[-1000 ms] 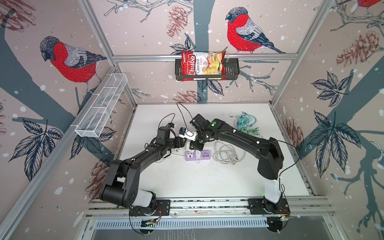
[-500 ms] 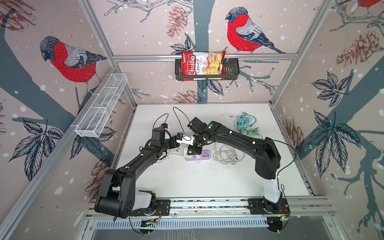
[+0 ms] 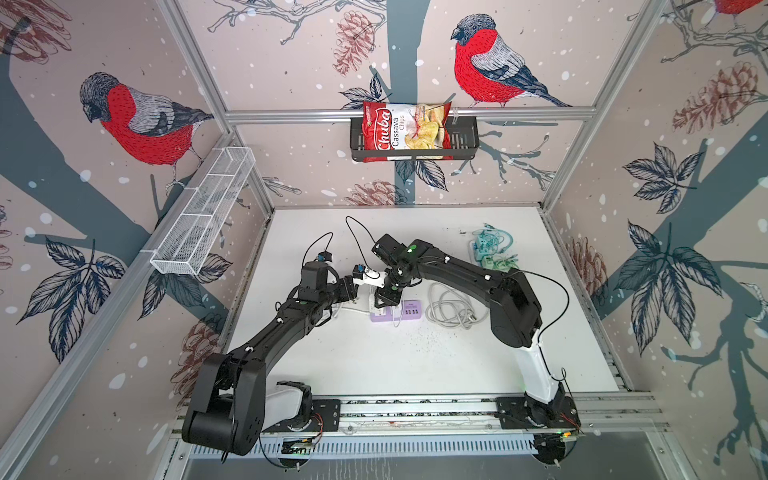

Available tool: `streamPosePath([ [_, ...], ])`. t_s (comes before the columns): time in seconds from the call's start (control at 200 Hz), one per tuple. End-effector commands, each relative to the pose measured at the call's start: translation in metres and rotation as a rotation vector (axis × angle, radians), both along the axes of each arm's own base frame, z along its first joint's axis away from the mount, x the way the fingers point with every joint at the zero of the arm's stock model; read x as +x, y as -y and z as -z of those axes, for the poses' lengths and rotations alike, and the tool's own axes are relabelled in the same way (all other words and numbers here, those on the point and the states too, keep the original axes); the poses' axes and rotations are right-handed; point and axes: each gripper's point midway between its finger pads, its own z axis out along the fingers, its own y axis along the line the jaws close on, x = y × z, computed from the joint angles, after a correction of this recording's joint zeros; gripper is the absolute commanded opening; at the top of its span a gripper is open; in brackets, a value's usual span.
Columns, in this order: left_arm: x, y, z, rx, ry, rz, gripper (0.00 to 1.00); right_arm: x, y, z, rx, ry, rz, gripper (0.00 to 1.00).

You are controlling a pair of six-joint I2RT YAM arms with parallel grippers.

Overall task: Insert the plug
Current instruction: 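Align the charger over the strip socket with right gripper while left gripper approaches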

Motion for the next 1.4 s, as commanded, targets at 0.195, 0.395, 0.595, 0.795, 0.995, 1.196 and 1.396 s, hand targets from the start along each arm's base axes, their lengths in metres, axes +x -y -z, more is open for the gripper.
streamPosePath([
  [0.195,0.000,-0.002,-0.003,0.008,0.016,-0.005,0.70,0.020,0.020,0.019,-0.123,0.067,0.027,0.10],
  [0.395,-0.002,-0.004,0.000,0.013,0.012,-0.012,0.70,0.020,0.022,0.016,-0.127,0.080,0.017,0.10],
  [0.595,-0.003,-0.004,0.002,0.014,0.007,-0.012,0.70,0.019,0.029,0.017,-0.150,0.103,0.014,0.11],
  [0.795,-0.005,-0.006,0.000,0.014,0.008,-0.019,0.70,0.024,0.040,0.021,-0.181,0.139,0.042,0.11],
  [0.995,-0.007,-0.003,0.001,0.000,-0.001,-0.011,0.69,0.021,0.040,0.017,-0.164,0.158,0.032,0.11],
  [1.196,-0.007,-0.001,-0.004,-0.024,0.026,-0.008,0.69,0.009,0.032,0.017,-0.135,0.135,-0.002,0.11],
  [1.396,-0.010,0.019,-0.016,-0.104,0.063,0.090,0.67,0.002,0.028,0.018,-0.135,0.129,-0.024,0.12],
])
